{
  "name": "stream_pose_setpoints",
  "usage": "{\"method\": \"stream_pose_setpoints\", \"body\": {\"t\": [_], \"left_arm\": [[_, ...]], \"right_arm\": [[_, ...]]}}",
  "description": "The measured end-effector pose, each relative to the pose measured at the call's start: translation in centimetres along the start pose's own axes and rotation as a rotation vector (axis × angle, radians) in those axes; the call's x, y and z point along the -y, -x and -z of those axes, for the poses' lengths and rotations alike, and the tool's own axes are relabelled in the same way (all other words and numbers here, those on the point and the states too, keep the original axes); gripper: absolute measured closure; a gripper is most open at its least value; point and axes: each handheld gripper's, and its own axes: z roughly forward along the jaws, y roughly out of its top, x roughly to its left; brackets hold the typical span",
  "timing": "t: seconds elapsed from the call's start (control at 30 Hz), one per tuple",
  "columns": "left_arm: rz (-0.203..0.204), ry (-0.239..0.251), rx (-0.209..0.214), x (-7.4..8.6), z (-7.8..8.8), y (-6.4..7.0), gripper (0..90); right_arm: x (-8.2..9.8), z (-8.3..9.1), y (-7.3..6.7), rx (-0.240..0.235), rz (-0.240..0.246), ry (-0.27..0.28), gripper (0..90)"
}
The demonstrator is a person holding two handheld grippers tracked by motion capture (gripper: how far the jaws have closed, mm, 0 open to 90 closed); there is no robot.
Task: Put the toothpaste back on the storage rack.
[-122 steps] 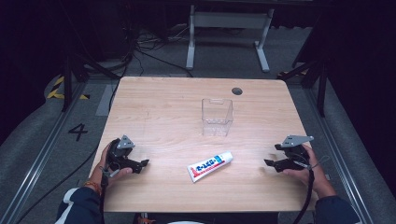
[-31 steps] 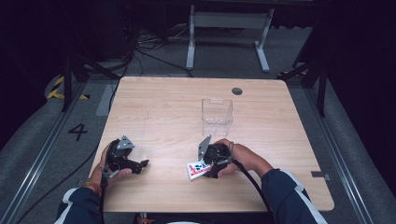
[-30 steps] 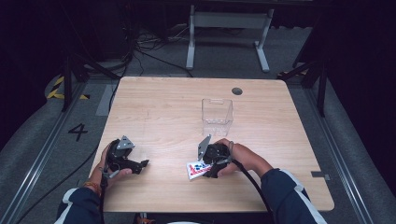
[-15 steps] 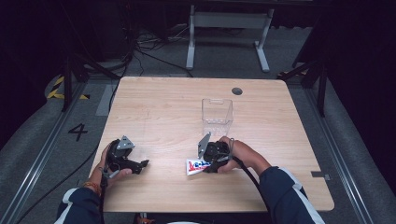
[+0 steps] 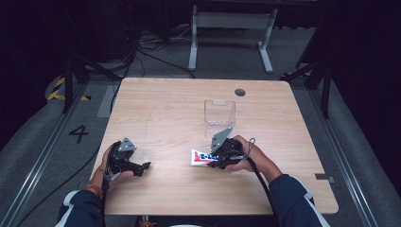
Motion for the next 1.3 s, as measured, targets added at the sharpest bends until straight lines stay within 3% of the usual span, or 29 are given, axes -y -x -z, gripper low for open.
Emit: {"method": "stream_pose_setpoints", "body": {"t": [0.13,0.37,0.73,0.93,1.13,1.3], "left_arm": [[-0.005,0.001,-0.002,0.0,0.0,0.0,0.6],[-0.005,0.002,-0.002,0.0,0.0,0.0,0.6],[-0.013,0.004,-0.001,0.0,0.0,-0.1,0.5],[-0.012,-0.002,0.008,-0.1,0.0,-0.1,0.5],[-0.022,-0.003,0.006,-0.1,0.0,-0.2,0.4],[-0.021,-0.001,0.006,-0.1,0.0,-0.2,0.5]], "right_arm": [[0.7,1.4,0.4,0.05,-0.044,0.095,65.5],[1.1,2.9,0.4,0.091,-0.073,0.185,65.7],[1.4,4.6,0.5,0.171,-0.128,0.258,65.7],[1.6,5.5,1.1,0.191,-0.155,0.308,65.9],[1.2,7.3,1.0,0.235,-0.154,0.395,66.1],[0.7,8.2,1.4,0.257,-0.148,0.42,66.3]]}}
